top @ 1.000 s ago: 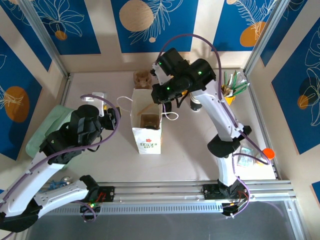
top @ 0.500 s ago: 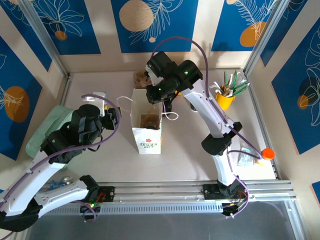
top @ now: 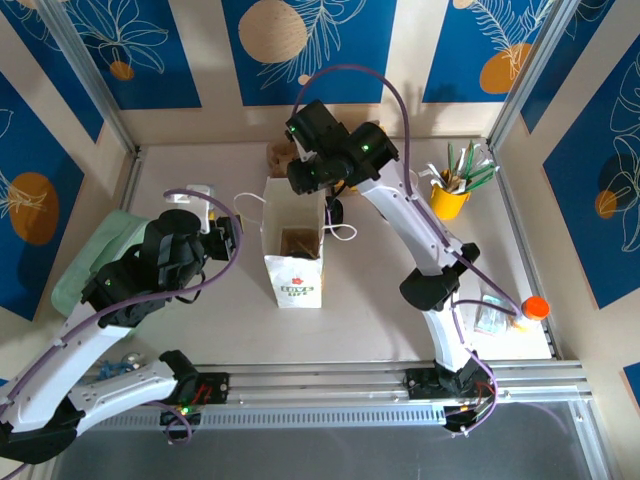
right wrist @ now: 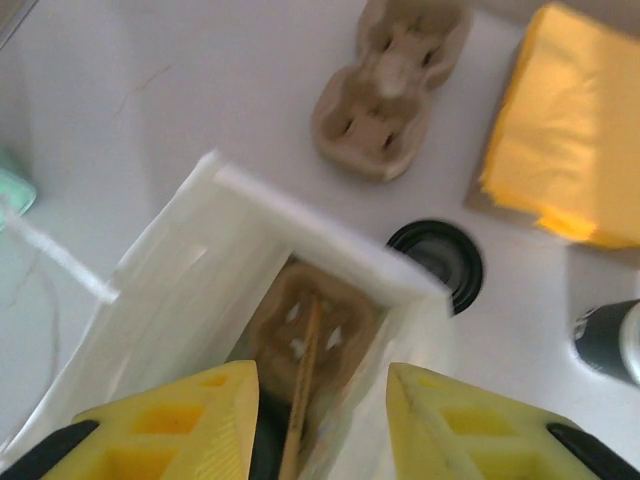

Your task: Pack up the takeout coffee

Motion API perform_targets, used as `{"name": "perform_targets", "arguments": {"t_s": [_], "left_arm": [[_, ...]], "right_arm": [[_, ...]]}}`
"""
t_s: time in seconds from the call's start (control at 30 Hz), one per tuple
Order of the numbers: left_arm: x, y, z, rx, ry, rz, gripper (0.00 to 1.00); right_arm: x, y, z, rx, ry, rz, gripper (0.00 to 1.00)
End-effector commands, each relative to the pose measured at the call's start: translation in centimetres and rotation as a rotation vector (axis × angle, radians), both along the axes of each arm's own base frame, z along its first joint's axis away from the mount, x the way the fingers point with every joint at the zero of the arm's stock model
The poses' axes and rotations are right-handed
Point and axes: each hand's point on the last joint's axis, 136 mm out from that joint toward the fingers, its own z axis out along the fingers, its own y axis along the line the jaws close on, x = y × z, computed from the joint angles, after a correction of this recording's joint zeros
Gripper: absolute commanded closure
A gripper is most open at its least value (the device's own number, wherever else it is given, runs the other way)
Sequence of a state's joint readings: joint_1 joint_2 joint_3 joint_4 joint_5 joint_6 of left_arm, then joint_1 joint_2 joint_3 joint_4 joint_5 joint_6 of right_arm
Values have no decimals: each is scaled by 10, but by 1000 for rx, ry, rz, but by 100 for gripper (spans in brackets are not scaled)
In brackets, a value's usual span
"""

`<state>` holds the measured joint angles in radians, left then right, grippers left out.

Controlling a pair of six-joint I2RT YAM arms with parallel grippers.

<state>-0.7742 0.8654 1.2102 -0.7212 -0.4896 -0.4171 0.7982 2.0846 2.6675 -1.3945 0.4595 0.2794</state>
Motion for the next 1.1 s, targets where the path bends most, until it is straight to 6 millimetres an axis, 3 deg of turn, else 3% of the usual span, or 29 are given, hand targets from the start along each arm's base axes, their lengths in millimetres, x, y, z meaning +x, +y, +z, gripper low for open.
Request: {"name": "perform_targets", "arguments": {"t_s": [0.0,0.1,0.23,0.43,0.77,1.07], "left_arm": [[-1,9,0,13,-9,28,49],[-1,9,-1,15,-6,27,49],[-2,9,0,19,-6,19,49],[-3,9,-1,24,-4,18,49],[-5,9,-8,18,21,12,48],[-8,12,-10,17,26,18,48]], "right_arm": [[34,-25,31,-17,-173,-82,59],[64,-43,36,-45,-250,-172,55],[106,-58,23,-16,-260,-238,51],[153,-73,-20,28,-176,-291,49],[199,-104,-103,81,-9,-391,45],[226,-108,-152,38,7,-396,39]]}}
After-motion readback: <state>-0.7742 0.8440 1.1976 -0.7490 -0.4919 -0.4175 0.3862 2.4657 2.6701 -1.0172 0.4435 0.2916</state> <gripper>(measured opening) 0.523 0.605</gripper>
